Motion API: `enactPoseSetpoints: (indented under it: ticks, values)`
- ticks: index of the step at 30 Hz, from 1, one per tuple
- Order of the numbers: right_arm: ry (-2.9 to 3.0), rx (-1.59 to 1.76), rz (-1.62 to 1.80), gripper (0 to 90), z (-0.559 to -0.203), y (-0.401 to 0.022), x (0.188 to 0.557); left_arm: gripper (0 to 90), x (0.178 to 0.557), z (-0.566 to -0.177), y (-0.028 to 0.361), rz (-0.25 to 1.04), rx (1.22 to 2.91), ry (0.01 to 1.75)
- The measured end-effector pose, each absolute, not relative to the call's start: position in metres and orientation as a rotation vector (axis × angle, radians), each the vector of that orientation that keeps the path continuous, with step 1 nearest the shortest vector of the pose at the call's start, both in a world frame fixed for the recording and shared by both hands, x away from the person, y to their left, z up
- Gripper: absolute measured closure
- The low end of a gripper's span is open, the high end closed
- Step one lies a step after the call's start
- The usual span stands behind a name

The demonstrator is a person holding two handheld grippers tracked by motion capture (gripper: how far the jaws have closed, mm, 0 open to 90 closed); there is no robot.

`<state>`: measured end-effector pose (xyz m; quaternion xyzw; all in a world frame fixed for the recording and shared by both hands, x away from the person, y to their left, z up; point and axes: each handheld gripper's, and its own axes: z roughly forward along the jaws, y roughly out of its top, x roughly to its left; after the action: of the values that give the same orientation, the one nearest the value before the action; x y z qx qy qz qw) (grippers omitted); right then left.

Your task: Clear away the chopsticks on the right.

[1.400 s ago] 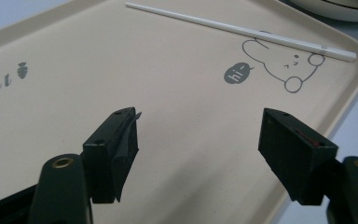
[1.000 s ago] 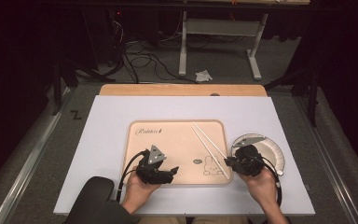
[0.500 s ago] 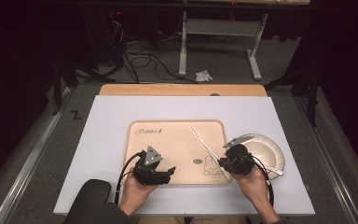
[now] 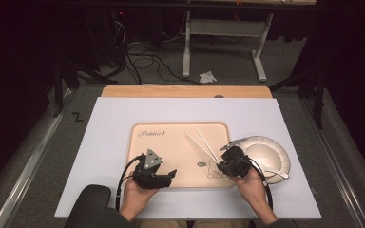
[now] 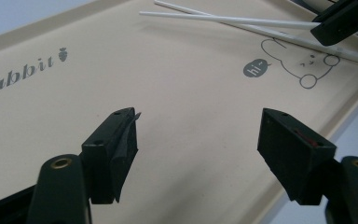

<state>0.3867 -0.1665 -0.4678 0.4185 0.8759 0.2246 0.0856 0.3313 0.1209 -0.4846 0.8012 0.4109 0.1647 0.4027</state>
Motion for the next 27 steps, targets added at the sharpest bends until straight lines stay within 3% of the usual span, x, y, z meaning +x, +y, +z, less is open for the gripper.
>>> enactPoseSetpoints:
  ticks: [27]
  values:
    - [2.653, 1.228, 0.599, 84.9, -0.480, -0.153, 0.389, 29.0, 0.328, -0.484, 0.124, 0.430, 2.018, 1.051]
